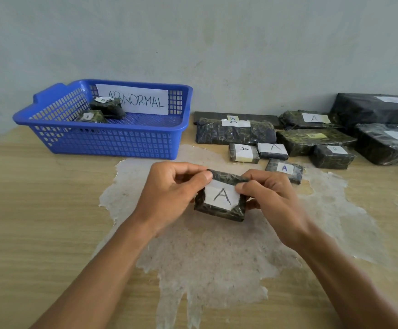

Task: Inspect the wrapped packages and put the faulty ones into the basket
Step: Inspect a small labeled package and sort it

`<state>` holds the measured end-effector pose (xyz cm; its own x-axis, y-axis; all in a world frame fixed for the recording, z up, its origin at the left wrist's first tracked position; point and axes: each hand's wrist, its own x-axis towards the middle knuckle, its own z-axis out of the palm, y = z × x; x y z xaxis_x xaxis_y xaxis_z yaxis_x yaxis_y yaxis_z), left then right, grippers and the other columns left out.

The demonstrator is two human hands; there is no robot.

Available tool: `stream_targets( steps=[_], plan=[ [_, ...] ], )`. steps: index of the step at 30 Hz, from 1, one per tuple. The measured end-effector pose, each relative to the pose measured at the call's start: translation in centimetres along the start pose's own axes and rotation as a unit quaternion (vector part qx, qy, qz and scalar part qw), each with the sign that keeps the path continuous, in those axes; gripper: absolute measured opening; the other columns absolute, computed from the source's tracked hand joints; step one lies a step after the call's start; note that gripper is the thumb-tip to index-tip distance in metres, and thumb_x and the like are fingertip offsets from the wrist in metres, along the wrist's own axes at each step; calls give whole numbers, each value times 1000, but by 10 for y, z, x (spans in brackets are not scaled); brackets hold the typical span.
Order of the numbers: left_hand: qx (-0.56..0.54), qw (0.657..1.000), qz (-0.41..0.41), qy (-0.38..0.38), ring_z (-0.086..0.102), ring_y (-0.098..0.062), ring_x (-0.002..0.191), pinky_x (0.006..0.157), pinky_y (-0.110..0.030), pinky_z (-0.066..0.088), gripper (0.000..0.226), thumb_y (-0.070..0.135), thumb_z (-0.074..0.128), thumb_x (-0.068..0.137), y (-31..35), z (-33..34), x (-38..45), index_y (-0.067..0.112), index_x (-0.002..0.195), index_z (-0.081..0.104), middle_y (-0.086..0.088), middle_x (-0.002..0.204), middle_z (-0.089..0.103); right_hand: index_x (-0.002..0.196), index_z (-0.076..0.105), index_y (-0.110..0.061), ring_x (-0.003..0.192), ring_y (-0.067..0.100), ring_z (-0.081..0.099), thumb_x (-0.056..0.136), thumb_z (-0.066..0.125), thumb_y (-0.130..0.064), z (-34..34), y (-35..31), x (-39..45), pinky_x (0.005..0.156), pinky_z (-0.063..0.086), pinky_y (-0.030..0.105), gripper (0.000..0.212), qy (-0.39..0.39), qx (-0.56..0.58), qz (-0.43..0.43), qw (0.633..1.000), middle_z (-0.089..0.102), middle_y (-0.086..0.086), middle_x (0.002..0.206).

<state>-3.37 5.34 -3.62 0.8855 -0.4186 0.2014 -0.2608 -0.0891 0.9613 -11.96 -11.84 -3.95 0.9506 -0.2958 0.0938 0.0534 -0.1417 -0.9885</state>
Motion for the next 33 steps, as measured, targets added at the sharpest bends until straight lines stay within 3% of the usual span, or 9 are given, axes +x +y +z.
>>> stream_targets(
  steps=[3, 7, 12, 15, 18, 20, 24, 29, 33],
  plan=[
    [-7, 1000, -4, 13, 66, -3, 64, 61, -18, 53, 9, 13, 77, 86, -3, 2, 1, 22, 84, 79, 2, 75, 77, 72, 68, -6, 65, 15, 58, 97, 56, 0, 2, 1, -1, 56, 48, 24, 28, 1, 2, 2, 1000, 62, 6, 69],
    [-13, 1000, 3, 22, 64, -5, 63, 61, -19, 52, 6, 10, 77, 85, -5, 2, 1, 16, 84, 79, -1, 71, 75, 92, 73, -4, 69, 14, 65, 96, 63, -8, 2, 2, -1, 61, 55, 25, 11, 14, 33, -11, 999, 71, 5, 75],
    [-43, 999, -4, 5, 66, -8, 66, 62, -22, 56, 4, 15, 78, 84, -5, 3, -1, 18, 86, 79, -3, 75, 77, 85, 74, -8, 68, 13, 66, 95, 65, -8, 1, 4, 1, 65, 56, 28, 13, 50, 25, -27, 998, 72, 5, 73],
    [-81, 995, -45, -32, 70, -7, 71, 61, -22, 57, 15, 22, 78, 81, -3, 3, -2, 15, 94, 78, -1, 80, 78, 83, 72, -7, 65, 10, 64, 95, 65, -6, 0, 4, 3, 61, 54, 24, 14, 86, 46, -28, 995, 70, 1, 70],
    [-46, 996, -51, -53, 70, -9, 69, 60, -23, 56, 5, 9, 74, 87, -5, 1, -1, 10, 89, 79, -3, 79, 78, 84, 72, -7, 66, 10, 65, 94, 66, -7, -4, 4, 3, 58, 54, 22, 12, 112, 68, -20, 991, 70, 1, 71],
    [-36, 997, -48, -43, 69, -11, 68, 59, -26, 56, 10, 2, 70, 89, -7, 1, 0, 7, 86, 78, -6, 78, 77, 86, 73, -7, 67, 11, 66, 95, 66, -9, -5, 4, 3, 60, 55, 23, 11, 110, 76, -7, 991, 71, 3, 74],
    [-62, 996, -60, -29, 69, -13, 68, 60, -32, 56, 10, 3, 68, 90, -6, 0, 1, 3, 88, 78, -10, 79, 77, 90, 74, -7, 67, 11, 67, 95, 65, -10, -2, 5, 3, 60, 56, 22, 11, 96, 98, 8, 990, 73, 4, 77],
    [-88, 991, -75, -74, 72, -10, 72, 60, -23, 57, 13, 6, 76, 84, -2, 1, -1, 7, 97, 77, -8, 84, 79, 88, 74, -6, 66, 10, 67, 94, 66, -7, -3, 5, 3, 58, 55, 21, 10, 95, 98, -1, 991, 72, 5, 76],
    [-92, 993, -66, -40, 72, -12, 69, 63, -20, 58, 15, -2, 78, 80, -3, 1, -1, 5, 93, 77, -10, 80, 78, 94, 75, -5, 68, 10, 69, 95, 65, -9, -3, 7, 3, 59, 56, 22, 11, 81, 106, 12, 991, 75, 4, 78]
  ],
)
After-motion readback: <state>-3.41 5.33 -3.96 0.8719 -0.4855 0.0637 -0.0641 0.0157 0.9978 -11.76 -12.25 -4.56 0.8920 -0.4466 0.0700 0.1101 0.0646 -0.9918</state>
